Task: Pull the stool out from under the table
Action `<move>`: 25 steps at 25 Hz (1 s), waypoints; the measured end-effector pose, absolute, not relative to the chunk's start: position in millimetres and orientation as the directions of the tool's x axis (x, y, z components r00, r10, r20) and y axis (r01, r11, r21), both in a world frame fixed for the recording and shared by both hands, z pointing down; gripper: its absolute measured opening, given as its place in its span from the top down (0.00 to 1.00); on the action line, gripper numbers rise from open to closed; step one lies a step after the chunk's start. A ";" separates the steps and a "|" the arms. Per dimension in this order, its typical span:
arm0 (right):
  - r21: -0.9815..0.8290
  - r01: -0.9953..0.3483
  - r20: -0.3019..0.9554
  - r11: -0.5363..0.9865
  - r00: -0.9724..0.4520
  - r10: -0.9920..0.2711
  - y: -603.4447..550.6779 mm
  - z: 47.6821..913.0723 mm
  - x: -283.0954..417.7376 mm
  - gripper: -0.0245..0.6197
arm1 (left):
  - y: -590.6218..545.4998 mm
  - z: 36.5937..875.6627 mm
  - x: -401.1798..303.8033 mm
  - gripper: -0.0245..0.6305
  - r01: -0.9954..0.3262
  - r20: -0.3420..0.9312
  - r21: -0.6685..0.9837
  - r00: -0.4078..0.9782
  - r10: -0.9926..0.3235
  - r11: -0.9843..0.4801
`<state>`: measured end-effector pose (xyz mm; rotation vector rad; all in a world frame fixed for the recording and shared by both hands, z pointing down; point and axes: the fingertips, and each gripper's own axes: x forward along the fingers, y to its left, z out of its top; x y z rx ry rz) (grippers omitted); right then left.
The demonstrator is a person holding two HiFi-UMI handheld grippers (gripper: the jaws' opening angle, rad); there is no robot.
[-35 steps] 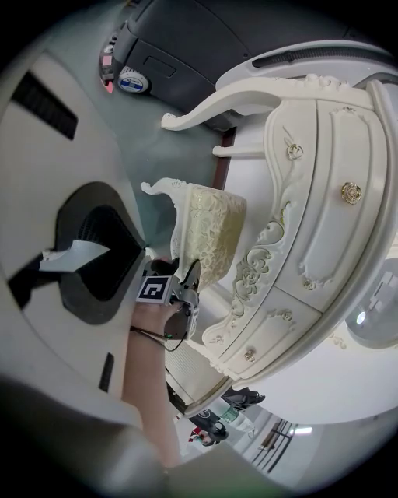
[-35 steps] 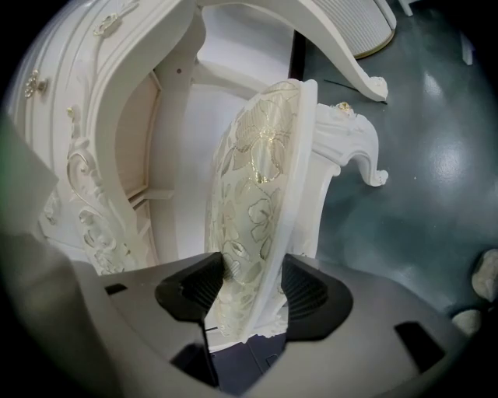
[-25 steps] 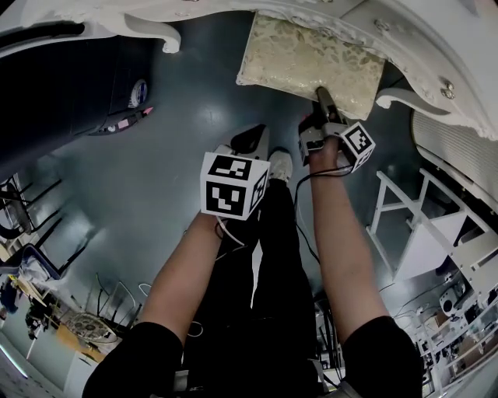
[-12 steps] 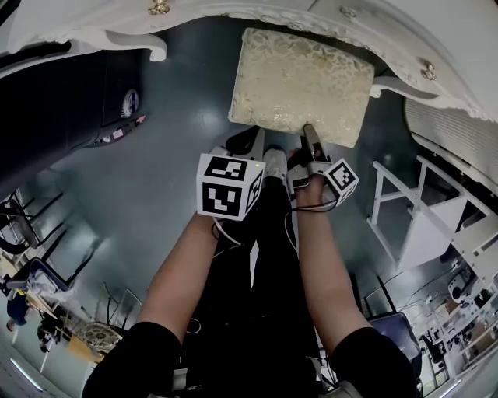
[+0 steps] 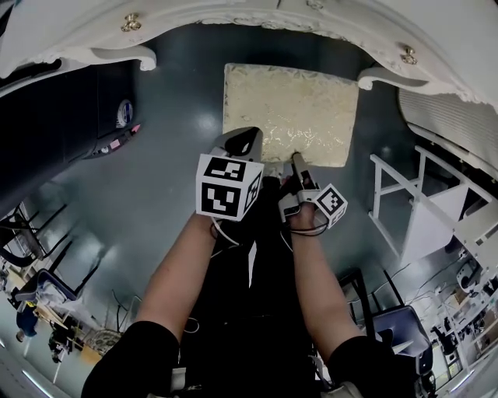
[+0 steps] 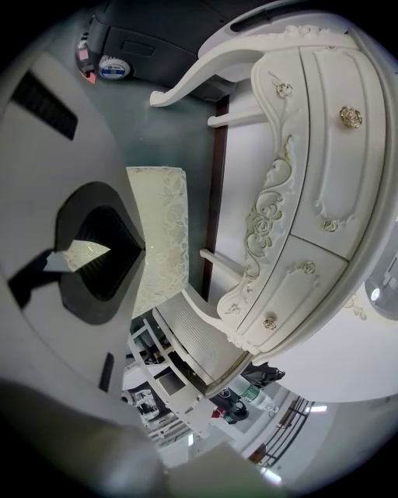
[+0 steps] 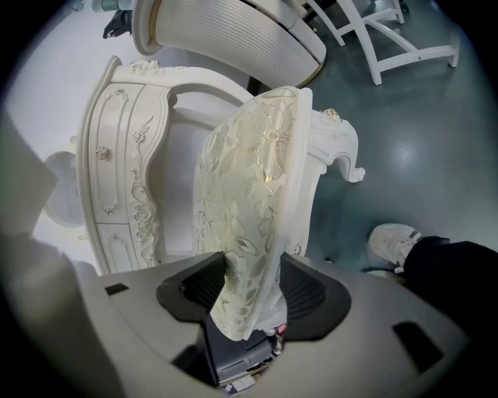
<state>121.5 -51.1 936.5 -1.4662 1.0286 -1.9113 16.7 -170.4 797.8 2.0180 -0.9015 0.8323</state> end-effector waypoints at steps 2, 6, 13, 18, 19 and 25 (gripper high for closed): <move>-0.808 -0.045 0.574 -0.587 -0.288 -0.767 -36.8 937.0 116.1 0.60 | -168.8 797.1 19.7 0.96 -0.804 0.784 0.370 0.539 -0.309 -0.466; -0.803 -0.040 0.584 -0.595 -0.254 -0.771 -19.4 938.6 110.4 0.59 | -166.2 796.7 25.5 0.96 -0.805 0.785 0.366 0.536 -0.310 -0.467; -0.712 -0.234 0.701 -0.662 -0.301 -0.647 -13.9 914.8 109.7 0.67 | -157.1 782.3 37.1 0.96 -0.798 0.785 0.363 0.540 -0.303 -0.481; -0.640 -0.515 0.749 -0.571 -0.251 -0.613 -30.7 863.5 126.9 0.95 | -161.3 749.8 42.3 0.96 -0.800 0.776 0.366 0.545 -0.319 -0.476; -0.634 -0.567 0.738 -0.526 -0.243 -0.629 -40.7 846.6 128.9 0.95 | -162.6 739.1 44.8 0.96 -0.799 0.769 0.371 0.550 -0.325 -0.473; -0.543 -0.779 0.680 -0.315 -0.187 -0.709 -100.6 745.7 144.7 0.95 | -169.6 661.2 66.0 0.96 -0.773 0.728 0.366 0.585 -0.357 -0.519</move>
